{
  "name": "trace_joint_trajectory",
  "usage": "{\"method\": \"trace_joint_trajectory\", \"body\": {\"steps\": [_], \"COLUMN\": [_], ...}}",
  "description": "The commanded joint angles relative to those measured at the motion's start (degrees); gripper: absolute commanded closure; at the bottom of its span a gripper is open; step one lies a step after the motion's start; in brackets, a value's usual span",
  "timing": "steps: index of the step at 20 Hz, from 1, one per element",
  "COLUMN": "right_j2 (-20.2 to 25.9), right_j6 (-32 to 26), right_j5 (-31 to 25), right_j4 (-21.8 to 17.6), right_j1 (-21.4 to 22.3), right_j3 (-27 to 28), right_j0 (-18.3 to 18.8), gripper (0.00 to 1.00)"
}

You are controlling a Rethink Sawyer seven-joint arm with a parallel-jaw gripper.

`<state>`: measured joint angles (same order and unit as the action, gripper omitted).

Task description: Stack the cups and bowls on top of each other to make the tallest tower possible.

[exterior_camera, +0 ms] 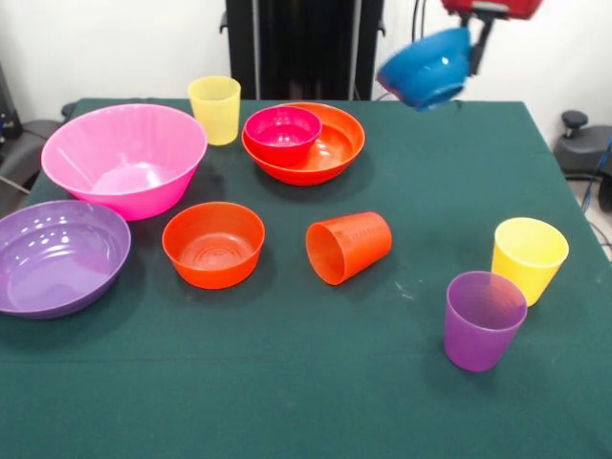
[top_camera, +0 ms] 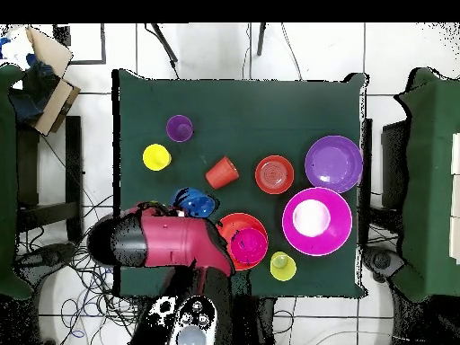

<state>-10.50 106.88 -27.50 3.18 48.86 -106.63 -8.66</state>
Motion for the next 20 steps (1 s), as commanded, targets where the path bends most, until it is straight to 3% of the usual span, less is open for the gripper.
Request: {"method": "trace_joint_trajectory", "body": {"steps": [1,12,20], "right_j2": [6.3,15.4,19.5], "right_j6": [-10.6,-18.1,-15.5], "right_j5": [-7.9,-9.5,-8.4], "right_j4": [-6.7,-13.8,-18.7], "right_j1": [2.3,1.6,0.8], "right_j3": [1.4,4.5,4.3], "right_j0": [6.9,22.0,26.0], "gripper": [1.00,1.00,1.00]}}
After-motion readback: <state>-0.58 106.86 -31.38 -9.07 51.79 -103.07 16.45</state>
